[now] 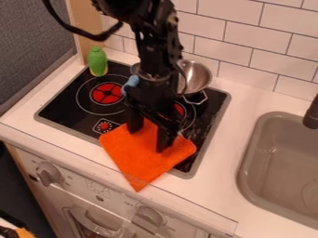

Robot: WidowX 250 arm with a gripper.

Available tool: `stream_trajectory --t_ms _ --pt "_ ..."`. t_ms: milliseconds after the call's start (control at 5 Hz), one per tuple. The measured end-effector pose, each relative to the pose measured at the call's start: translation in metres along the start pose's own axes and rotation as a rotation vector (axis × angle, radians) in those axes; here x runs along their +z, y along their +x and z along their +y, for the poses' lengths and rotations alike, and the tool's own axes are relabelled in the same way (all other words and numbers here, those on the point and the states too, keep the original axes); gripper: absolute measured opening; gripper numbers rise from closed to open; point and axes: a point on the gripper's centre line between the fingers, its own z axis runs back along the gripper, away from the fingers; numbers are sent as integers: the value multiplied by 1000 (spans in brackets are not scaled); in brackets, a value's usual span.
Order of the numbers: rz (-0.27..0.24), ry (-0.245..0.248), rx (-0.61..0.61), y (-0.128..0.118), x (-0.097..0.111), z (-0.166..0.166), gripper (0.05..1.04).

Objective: Move the orange towel on the lower left corner of stove

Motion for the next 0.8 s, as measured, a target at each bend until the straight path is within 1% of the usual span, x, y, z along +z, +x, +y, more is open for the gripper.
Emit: stream_trajectory --t_ms 200,400,600,800 --pt "-19 23 10 4 -3 1 1001" --pt "1 68 8 10 -13 9 1001" --pt "9 103 6 19 -14 20 1001" --pt "5 121 56 32 -12 43 1001"
